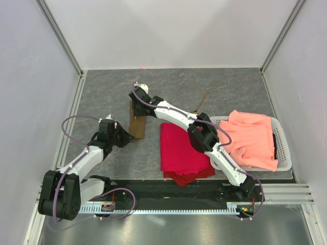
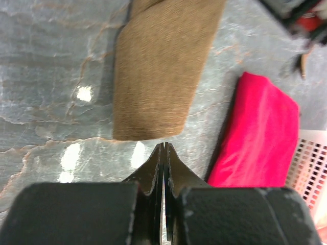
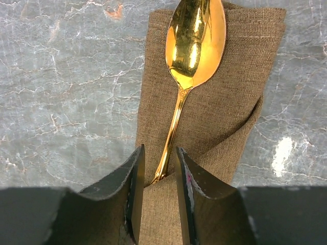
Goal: Fold the napkin into a case and place the utensils inside
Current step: Insert the spoon into the folded napkin.
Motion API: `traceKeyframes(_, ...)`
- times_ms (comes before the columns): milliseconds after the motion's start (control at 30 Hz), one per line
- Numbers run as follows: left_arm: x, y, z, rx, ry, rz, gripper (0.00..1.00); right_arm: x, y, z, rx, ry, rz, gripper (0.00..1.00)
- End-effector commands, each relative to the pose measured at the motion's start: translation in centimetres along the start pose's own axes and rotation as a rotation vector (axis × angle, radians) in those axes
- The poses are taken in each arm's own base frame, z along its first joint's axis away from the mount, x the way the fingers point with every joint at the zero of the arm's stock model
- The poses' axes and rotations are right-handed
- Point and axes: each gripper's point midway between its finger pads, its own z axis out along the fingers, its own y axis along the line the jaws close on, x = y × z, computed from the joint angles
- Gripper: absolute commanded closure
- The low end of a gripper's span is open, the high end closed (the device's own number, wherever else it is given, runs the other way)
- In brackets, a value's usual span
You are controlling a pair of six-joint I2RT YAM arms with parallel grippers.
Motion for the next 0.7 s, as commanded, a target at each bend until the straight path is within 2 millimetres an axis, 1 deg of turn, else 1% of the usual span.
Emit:
traceKeyframes(0, 0.4, 0.5, 0.7, -0.013, 0.017, -0.050, 0.98, -1.4, 0.8, 0.3, -0.022, -0.045, -0.025, 0.64)
traceKeyframes(33, 0.5, 0.6, 0.8, -0.012, 0.020, -0.056, 0.98, -1.2, 0.6, 0.7, -0.019, -0.041, -0.024, 0.64)
traceKeyframes(200, 0.8, 1.0, 1.2, -0.018, 0.028, -0.055, 0.98, -1.3, 0.7, 1.3, -0.021, -0.052, -0.037, 0.71)
traceKeyframes(300, 1.1, 1.2, 1.4, -0.026, 0.039, -0.058, 0.98, -1.1, 0.0, 1.8, 0.006, -0.057, -0.046, 0.72)
traceKeyframes(433, 0.9, 1.1, 1.9, -0.013, 0.036, -0.057, 0.98, -0.8, -0.3, 2.0, 0.013, -0.053, -0.058, 0.72)
traceKeyframes(533, 0.8, 0.9, 2.2, -0.006, 0.036, -0.061, 0.98, -0.6, -0.3, 2.0, 0.014, -0.048, -0.057, 0.77)
traceKeyframes(567, 1.0, 1.1, 2.3, -0.014, 0.043, -0.063, 0.98, -0.7, -0.2, 1.9, 0.010, -0.047, -0.057, 0.82)
traceKeyframes(667, 0.8, 1.1, 2.6, -0.018, 0.041, -0.060, 0.98, -1.1, 0.1, 1.4, 0.003, -0.055, -0.060, 0.88)
